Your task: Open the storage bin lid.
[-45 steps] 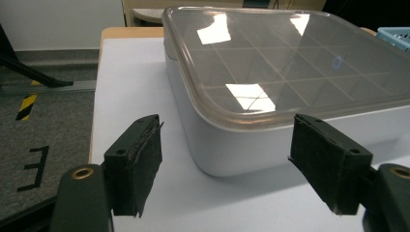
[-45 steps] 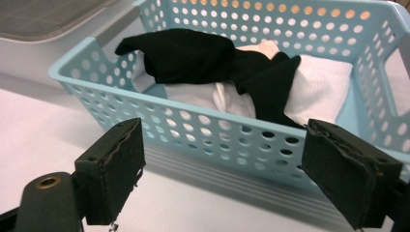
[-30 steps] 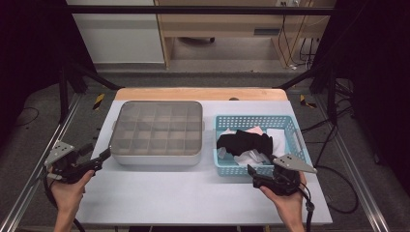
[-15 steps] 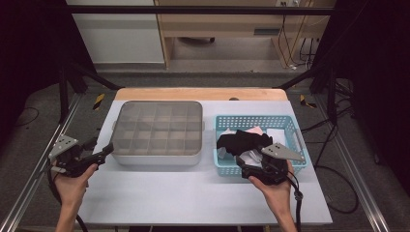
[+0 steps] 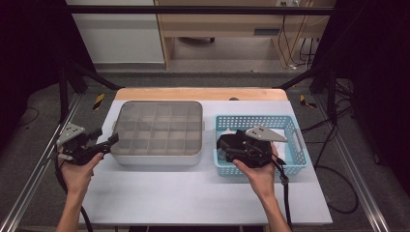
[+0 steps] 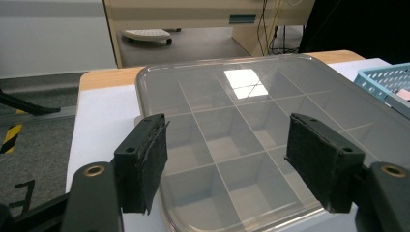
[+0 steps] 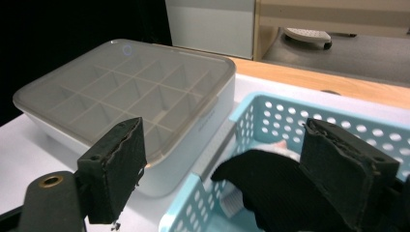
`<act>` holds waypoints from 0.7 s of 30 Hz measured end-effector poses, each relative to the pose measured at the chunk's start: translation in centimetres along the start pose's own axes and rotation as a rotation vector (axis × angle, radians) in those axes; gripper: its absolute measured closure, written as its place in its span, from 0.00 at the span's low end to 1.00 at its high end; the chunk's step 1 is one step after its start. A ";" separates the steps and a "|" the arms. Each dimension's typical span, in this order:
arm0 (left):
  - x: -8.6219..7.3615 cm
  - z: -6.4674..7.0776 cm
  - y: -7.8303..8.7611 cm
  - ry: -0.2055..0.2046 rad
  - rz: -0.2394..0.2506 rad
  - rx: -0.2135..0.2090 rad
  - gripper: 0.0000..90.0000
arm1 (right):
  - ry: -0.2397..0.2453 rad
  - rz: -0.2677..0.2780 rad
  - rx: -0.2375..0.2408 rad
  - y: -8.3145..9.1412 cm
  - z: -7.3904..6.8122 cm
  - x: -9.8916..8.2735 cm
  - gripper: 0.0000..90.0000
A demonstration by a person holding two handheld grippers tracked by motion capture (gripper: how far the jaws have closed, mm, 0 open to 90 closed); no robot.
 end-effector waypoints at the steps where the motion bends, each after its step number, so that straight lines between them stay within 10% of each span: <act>1: 0.0 0.0 0.0 0.000 0.000 0.000 0.34 | 0.000 0.000 0.000 0.0 0.0 0.0 0.19; 21: 0.3 -1.7 -1.4 0.023 -0.018 0.010 0.35 | -0.020 -0.004 0.055 -6.6 -3.5 1.4 0.20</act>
Point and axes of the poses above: each handheld gripper's, and its own axes: y roughly backward along the jaws, x roughly out of its top, z roughly to its right, the point moved 10 cm from there along -y, roughly forward along the jaws, and after that the axes turned 10 degrees about z, right-handed, at the moved point
